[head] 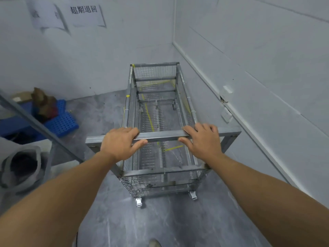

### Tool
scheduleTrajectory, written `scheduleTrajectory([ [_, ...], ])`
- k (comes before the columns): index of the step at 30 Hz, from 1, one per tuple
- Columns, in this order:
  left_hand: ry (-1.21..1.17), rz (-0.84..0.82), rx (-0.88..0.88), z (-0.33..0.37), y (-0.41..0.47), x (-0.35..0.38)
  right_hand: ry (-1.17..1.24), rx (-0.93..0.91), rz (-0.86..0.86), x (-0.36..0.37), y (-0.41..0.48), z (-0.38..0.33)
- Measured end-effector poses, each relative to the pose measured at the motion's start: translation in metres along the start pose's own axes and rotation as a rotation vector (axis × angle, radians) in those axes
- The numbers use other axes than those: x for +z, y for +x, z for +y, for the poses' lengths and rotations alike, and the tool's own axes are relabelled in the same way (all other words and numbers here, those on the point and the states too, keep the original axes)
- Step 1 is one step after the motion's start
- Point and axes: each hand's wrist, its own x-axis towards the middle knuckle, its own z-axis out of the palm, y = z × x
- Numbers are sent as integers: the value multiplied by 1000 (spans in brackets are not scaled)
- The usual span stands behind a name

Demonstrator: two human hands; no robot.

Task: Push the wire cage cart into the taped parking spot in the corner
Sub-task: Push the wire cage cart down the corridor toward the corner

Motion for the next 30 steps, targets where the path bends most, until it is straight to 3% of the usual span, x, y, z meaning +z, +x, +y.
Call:
scheduleTrajectory([
  [30,-12,7,-22,-156,318,97,22,-11,-46,145,325,101],
])
